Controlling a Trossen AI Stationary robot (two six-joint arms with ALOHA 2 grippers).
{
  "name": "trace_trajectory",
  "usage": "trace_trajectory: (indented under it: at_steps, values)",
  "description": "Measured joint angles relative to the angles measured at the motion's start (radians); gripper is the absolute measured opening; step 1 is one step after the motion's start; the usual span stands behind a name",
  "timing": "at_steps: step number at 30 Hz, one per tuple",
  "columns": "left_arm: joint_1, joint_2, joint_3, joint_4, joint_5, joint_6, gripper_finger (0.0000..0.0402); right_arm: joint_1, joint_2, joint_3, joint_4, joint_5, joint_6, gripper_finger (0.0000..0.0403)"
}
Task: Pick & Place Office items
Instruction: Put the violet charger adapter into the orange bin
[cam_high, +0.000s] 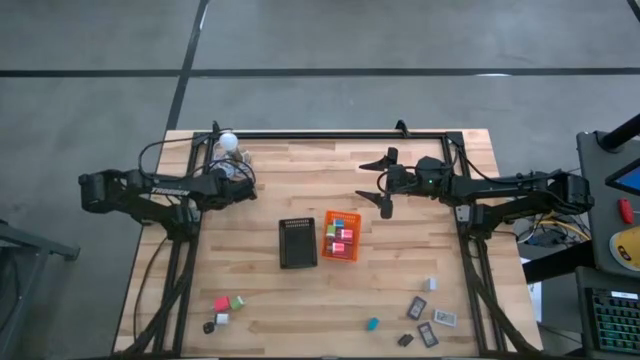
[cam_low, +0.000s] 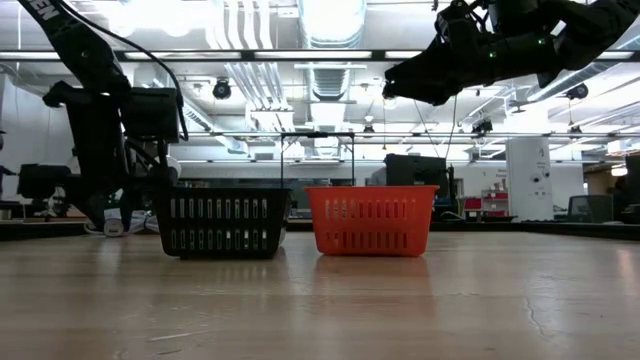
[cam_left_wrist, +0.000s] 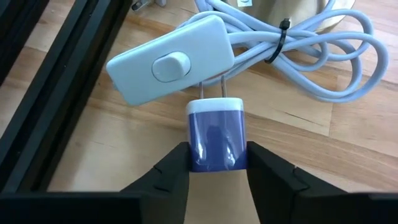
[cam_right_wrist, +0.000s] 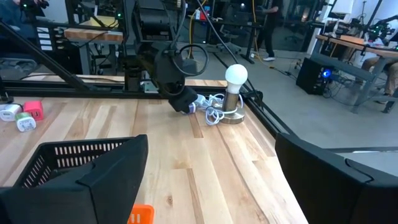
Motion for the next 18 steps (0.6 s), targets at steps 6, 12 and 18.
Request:
trace_trajectory:
  at_steps: [6,12,18]
  values:
    - [0.0,0.0,0.0,0.0,0.0,0.0,0.0133,0.001,0.0,0.0,0.0,0.0,0.0,0.0344]
    - [0.0,0.0,0.002,0.002,0.003,0.004,0.0135,0.001,0.0,0.0,0.0,0.0,0.0,0.0341]
    - [-0.001,-0.002,0.045,-0.009,0.034,0.043,0.0135,0.001,0.0,0.0,0.0,0.0,0.0,0.0349]
